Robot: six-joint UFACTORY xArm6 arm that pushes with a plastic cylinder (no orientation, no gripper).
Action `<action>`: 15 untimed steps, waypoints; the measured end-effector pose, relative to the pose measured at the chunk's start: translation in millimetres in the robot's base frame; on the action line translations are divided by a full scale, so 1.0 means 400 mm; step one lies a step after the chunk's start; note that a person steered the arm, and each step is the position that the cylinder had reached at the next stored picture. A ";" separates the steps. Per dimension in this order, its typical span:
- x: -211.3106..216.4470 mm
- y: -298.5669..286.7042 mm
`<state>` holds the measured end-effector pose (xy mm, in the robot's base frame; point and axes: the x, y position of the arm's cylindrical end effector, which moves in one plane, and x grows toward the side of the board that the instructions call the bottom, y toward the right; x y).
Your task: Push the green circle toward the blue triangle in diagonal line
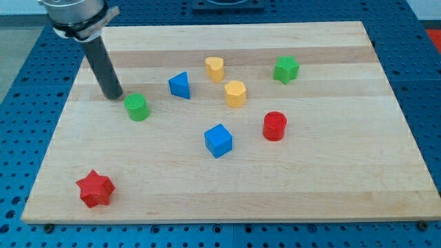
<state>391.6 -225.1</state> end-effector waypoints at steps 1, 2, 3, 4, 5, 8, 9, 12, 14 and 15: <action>0.080 -0.067; 0.094 -0.070; 0.094 -0.039; 0.094 0.053; 0.093 0.106; 0.081 0.159; 0.101 0.115; 0.273 -0.010; 0.464 -0.118; 0.546 -0.093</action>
<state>609.9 -262.4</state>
